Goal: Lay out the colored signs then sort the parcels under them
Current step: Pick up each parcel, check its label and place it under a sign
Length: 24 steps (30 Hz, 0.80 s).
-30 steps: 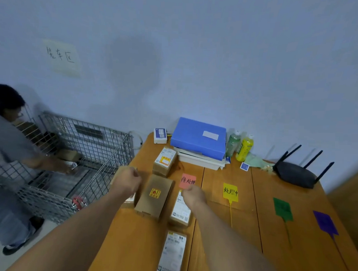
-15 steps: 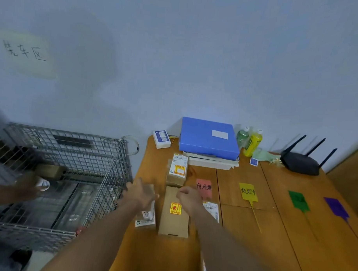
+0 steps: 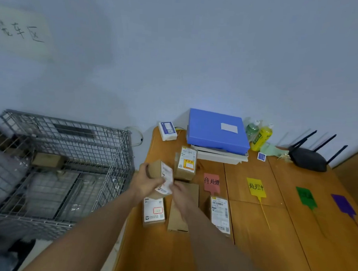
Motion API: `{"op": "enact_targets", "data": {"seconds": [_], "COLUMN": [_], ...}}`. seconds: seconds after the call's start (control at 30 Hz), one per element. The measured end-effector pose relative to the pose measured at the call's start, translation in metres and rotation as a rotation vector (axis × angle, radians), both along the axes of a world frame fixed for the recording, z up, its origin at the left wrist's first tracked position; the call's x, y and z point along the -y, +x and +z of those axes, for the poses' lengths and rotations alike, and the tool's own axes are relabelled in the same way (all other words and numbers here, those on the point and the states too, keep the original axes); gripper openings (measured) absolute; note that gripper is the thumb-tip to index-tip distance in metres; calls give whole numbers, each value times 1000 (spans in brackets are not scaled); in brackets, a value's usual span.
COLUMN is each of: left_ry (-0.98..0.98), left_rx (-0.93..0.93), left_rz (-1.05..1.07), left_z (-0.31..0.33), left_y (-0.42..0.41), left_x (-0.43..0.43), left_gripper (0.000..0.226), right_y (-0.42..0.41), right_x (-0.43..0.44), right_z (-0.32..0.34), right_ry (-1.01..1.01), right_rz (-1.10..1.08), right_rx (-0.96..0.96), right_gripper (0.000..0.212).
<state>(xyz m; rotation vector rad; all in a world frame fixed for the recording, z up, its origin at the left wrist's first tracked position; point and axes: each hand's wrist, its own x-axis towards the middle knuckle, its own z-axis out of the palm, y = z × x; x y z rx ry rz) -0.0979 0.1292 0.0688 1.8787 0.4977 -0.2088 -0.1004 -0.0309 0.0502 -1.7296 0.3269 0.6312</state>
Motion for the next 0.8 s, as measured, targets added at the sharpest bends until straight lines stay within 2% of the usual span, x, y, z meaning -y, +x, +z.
{"op": "enact_targets", "data": {"seconds": [0.2, 0.33, 0.47, 0.6, 0.8], "left_ry": [-339, -512, -524, -507, -505], "left_rx": [184, 297, 432, 533, 624], "left_rz": [99, 154, 96, 40, -6], "left_z": [45, 95, 157, 211, 272], "left_y": [3, 12, 15, 15, 16], "left_x": [-22, -28, -20, -10, 1], "left_gripper": [92, 73, 55, 49, 48], "right_y": [17, 31, 43, 44, 43], "right_x": [-21, -23, -17, -6, 19], "right_z": [57, 111, 171, 227, 290], "right_ry": [295, 347, 361, 383, 370], "right_rz": [-131, -152, -150, -126, -71], "right_rx": [72, 240, 399, 513, 662], "right_gripper": [13, 16, 29, 29, 40]}}
